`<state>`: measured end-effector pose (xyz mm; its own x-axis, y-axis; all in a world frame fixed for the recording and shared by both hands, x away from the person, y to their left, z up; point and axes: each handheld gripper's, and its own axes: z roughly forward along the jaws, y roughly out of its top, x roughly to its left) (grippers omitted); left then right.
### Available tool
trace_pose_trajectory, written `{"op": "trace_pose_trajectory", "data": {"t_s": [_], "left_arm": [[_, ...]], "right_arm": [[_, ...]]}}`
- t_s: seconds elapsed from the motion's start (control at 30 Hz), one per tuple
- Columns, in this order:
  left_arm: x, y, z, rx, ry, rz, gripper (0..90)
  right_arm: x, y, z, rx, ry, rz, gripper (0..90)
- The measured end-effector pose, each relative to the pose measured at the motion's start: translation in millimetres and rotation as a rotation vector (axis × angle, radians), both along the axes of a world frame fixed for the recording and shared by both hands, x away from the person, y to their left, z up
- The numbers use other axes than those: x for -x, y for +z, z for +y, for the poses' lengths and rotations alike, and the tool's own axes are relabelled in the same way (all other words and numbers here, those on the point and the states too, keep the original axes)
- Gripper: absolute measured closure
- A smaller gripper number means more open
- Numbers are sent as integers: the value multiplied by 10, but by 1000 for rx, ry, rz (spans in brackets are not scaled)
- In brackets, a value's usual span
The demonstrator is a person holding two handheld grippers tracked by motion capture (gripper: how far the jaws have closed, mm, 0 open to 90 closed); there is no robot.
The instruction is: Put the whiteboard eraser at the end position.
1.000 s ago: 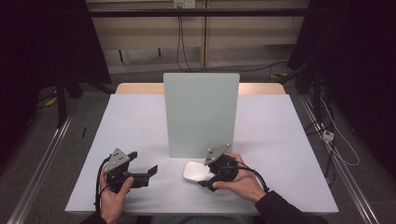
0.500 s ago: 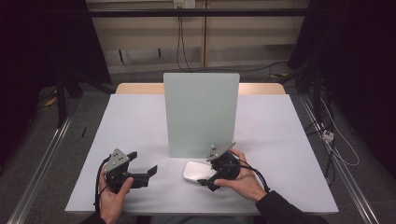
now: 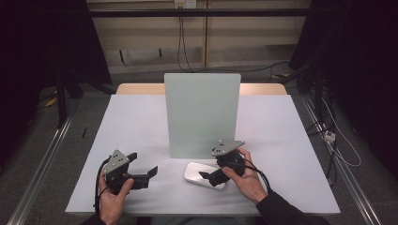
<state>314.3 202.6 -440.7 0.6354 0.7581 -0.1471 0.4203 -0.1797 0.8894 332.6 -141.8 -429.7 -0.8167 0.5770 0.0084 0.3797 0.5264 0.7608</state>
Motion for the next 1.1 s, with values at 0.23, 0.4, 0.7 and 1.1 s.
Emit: {"op": "trace_pose_trajectory", "data": {"t_s": [0.23,0.4,0.7,1.1], "left_arm": [[-3,0,21,-2,12,5,43],[-1,5,27,-11,9,3,43],[-3,6,37,-3,16,1,43],[-2,6,34,-21,13,1,45]], "right_arm": [[6,12,-54,-35,-94,-13,78],[54,36,-133,-73,-137,-23,75],[106,42,-355,-113,-231,-42,74],[215,-8,-675,-117,-376,-66,54]]}}
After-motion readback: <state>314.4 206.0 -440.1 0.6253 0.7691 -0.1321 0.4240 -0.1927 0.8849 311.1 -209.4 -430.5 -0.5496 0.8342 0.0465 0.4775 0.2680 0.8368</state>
